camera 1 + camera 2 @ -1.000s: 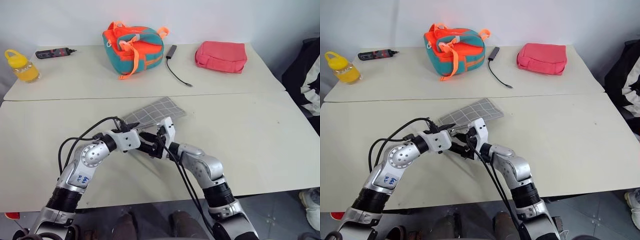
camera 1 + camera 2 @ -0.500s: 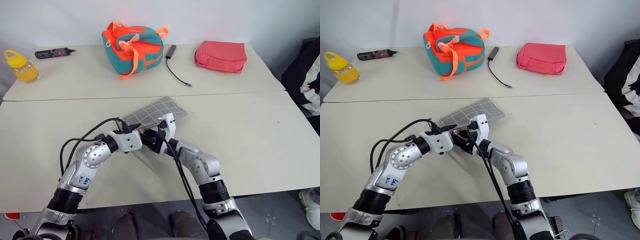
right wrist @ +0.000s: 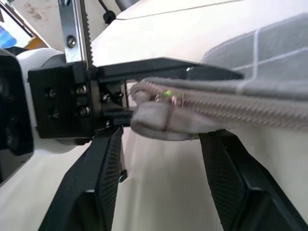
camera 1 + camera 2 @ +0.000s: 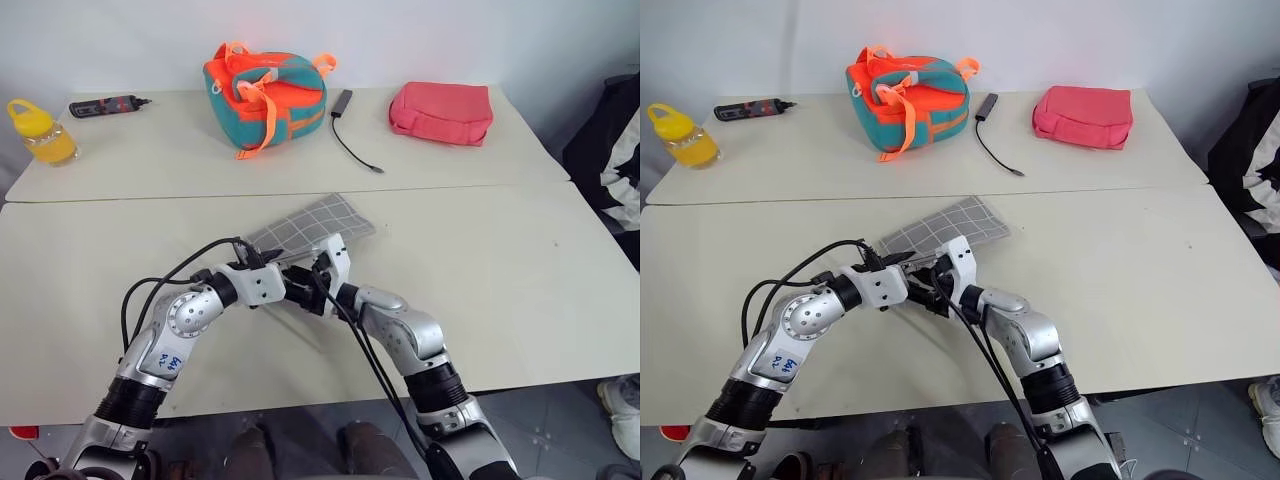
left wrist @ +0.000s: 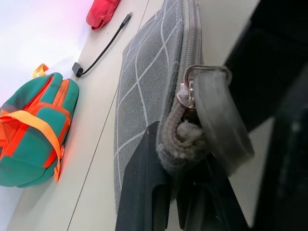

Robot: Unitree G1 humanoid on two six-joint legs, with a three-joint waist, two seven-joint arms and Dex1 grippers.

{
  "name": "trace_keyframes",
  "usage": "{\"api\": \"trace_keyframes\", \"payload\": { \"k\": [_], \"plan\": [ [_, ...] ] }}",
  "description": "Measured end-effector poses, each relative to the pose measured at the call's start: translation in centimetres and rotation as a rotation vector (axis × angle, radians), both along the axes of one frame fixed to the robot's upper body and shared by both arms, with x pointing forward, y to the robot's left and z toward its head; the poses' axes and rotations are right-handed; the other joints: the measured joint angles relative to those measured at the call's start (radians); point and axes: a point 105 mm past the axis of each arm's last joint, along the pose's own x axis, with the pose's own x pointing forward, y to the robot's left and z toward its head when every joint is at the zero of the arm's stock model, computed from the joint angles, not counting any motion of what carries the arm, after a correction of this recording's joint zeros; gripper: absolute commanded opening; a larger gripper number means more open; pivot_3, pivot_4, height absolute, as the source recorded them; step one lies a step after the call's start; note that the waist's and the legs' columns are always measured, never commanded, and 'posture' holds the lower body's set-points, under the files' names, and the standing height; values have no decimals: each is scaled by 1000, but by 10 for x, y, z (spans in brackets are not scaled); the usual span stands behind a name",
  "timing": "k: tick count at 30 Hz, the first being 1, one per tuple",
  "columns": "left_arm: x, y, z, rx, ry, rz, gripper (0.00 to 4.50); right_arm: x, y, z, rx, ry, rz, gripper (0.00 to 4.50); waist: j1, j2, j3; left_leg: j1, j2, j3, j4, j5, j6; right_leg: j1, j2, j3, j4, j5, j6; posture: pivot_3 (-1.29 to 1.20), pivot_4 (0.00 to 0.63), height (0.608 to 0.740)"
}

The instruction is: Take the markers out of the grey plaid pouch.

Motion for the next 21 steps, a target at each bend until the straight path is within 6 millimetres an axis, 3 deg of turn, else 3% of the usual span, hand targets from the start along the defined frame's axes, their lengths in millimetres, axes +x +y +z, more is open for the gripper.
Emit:
{"api": "trace_keyframes", "payload": {
  "k": [3, 4, 13, 21],
  "plan": [
    [0, 0, 0, 0, 1, 0, 0, 2, 0, 0, 12, 5, -15, 2155, 0, 0, 0, 0, 0, 0, 0, 0, 0, 0, 0, 0, 0, 0, 0, 0, 150, 740],
    [0, 0, -1, 0, 2, 2, 0, 3, 0, 0, 12, 7, -17, 1780, 0, 0, 0, 0, 0, 0, 0, 0, 0, 0, 0, 0, 0, 0, 0, 0, 150, 740],
    [0, 2, -2, 0, 6, 9, 0, 5, -3, -2, -12, -24, -25, 257, -1, 0, 0, 0, 0, 0, 0, 0, 0, 0, 0, 0, 0, 0, 0, 0, 150, 740],
    [-1, 2, -1, 0, 4, 6, 0, 5, -4, -2, -2, -18, -29, 257, 0, 0, 0, 0, 0, 0, 0, 0, 0, 0, 0, 0, 0, 0, 0, 0, 150, 740]
  ]
}}
